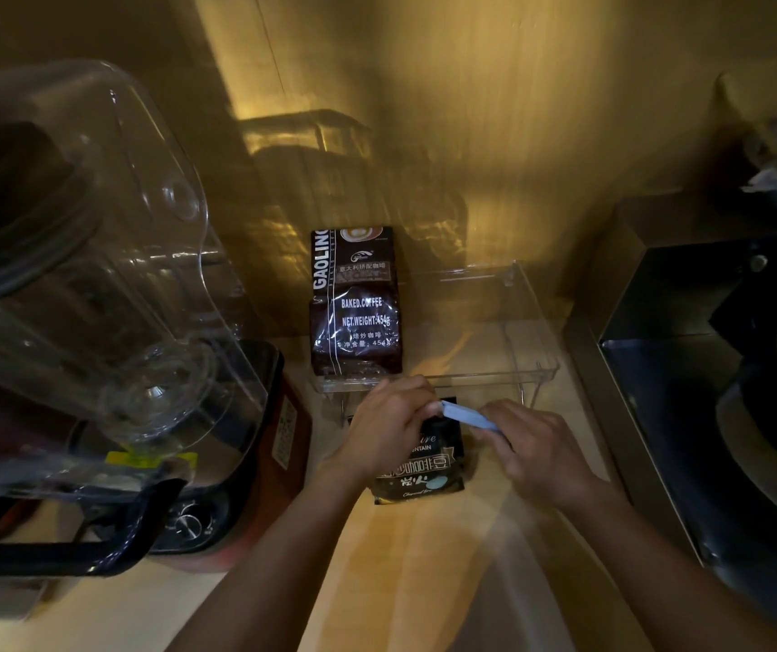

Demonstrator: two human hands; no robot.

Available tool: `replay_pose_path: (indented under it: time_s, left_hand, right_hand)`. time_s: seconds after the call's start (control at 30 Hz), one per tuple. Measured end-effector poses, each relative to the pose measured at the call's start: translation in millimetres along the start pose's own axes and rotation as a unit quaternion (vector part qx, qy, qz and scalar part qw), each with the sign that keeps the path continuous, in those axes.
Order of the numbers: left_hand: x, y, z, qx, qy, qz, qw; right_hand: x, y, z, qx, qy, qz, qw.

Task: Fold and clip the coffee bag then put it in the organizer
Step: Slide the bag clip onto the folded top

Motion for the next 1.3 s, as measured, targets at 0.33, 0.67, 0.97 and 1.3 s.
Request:
replay_pose_path:
  time_s: [0.33, 0.67, 0.97, 1.3]
  left_hand:
    - [-5.8, 3.3, 16.5, 0.042, 0.075, 0.017, 0.996]
    - [-0.5, 8.8, 16.8, 0.048, 0.044, 0.007, 0.998]
    - [5.9, 17.9, 27.6, 0.077, 0.098, -0.028, 0.992]
    - [4.5, 16.5, 14.7, 0.054, 0.053, -0.016, 0.997]
  right_hand:
    - [-3.8, -6.8, -24.0, -0.195, -0.206, 0.089, 0.955]
    - [5.4, 1.1, -54.8, -0.235, -0.281, 0.085, 0.927]
    - [-16.7, 10.8, -27.6, -0.055, -0.050, 0.056, 0.996]
    - [-8.6, -0.4, -39.7, -0.103, -0.189, 0.099, 0.971]
Point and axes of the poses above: each hand's wrist, its own x-axis away from the middle knuckle, its own y-axis out of the back of the hand, z = x × y, the point moved 7 cm from there along -x, towards the middle knuckle, and after that the axes turned 15 degrees about -z, right-handed, at the moved point
